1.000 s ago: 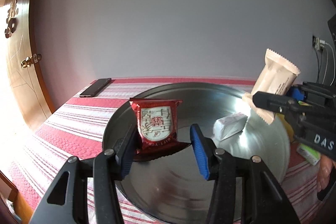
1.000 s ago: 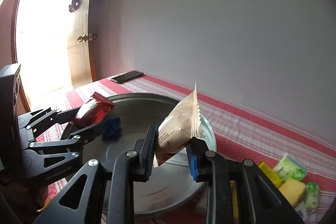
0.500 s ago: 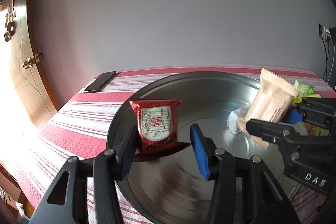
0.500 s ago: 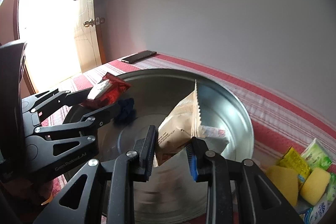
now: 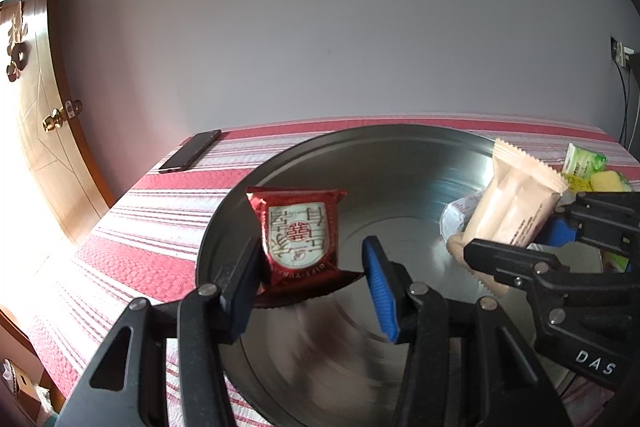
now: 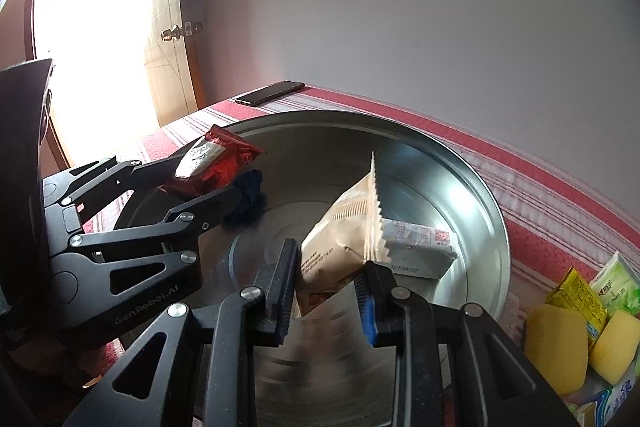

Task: Organize objects

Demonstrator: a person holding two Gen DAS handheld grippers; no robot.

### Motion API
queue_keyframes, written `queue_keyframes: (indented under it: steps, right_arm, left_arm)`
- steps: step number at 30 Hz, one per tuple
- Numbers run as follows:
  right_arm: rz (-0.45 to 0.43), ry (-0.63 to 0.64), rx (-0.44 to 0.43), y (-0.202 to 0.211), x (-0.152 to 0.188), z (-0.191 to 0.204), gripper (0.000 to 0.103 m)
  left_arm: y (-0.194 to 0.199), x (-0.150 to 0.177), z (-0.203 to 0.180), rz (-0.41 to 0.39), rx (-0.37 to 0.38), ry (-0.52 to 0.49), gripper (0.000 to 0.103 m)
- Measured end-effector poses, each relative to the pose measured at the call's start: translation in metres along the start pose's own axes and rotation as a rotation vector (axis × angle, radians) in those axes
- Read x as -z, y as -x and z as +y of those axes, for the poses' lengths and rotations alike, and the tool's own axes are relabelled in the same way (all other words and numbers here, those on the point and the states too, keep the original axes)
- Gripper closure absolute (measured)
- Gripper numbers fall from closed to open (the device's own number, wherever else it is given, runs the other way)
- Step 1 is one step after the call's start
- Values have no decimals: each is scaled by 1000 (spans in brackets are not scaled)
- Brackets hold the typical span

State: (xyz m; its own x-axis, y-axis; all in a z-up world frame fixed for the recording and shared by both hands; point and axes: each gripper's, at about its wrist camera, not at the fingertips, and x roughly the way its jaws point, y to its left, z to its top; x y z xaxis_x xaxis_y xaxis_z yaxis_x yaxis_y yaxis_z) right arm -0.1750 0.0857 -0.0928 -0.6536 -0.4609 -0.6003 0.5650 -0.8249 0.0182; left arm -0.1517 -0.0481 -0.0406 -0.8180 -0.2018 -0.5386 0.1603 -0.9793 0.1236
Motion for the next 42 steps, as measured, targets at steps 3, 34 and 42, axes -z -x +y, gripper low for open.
queue_keyframes:
  steps: [3, 34, 42]
  right_arm:
    - [-1, -2, 1, -2, 0, 1, 73]
    - [-206, -259, 84, 93, 46, -77, 39]
    - [-223, -422, 205, 139, 93, -140, 38]
  left_arm:
    - [0, 0, 0, 0, -2, -1, 53]
    - [13, -7, -17, -90, -110, 33, 3]
    - [-27, -28, -8, -67, -182, 31, 3]
